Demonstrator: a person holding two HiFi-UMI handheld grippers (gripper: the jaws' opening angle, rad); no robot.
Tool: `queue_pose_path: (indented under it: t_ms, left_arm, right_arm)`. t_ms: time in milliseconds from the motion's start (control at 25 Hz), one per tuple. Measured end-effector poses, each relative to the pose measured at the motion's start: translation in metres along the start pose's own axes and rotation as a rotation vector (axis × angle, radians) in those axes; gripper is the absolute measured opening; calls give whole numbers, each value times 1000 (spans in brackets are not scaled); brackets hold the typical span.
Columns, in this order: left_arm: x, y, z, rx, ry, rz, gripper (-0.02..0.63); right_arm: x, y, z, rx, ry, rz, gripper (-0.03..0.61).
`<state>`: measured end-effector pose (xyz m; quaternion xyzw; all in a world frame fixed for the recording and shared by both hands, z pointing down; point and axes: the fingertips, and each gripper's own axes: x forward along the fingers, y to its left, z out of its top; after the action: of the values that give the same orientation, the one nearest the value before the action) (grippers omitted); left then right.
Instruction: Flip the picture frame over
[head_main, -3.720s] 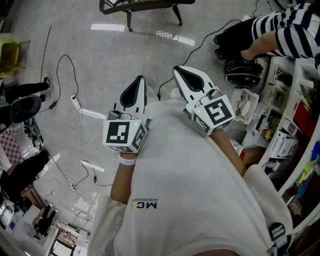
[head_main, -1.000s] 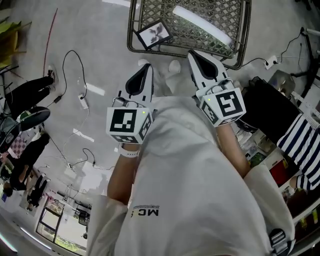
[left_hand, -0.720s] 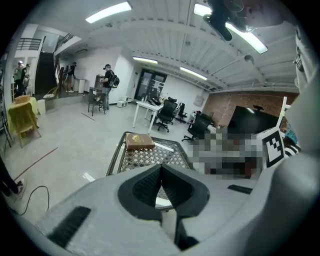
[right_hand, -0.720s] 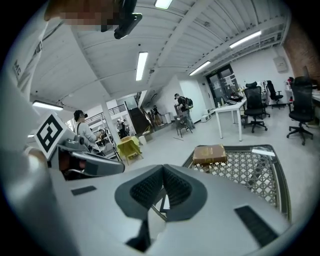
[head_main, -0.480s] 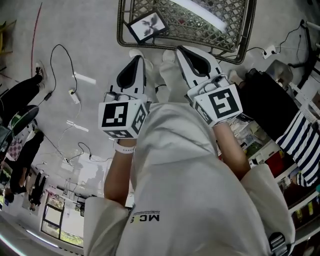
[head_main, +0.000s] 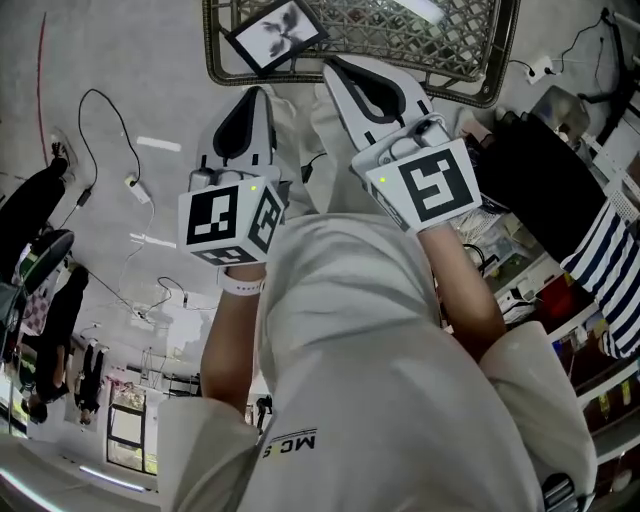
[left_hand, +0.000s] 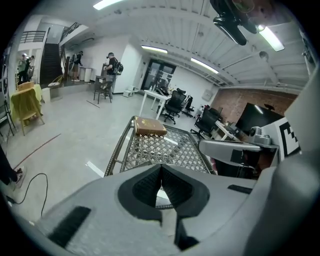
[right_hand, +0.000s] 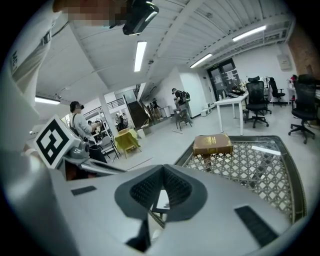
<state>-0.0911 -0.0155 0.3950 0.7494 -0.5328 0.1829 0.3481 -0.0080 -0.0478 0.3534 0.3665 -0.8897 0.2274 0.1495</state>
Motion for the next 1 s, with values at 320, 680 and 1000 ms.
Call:
queue_pose_path:
  t_ms: [320,680,1000]
  left_arm:
    - [15,26,-8,9,16,-9,25]
    - [27,59,-30,-8,8,8,25]
    - [33,93,-48,-56,27,47,25]
  right_arm:
    - [32,8,-18,0,42,18,18]
    - [73,19,-55,4,106,41,22]
    - [115,28,-80,0,156,70,74]
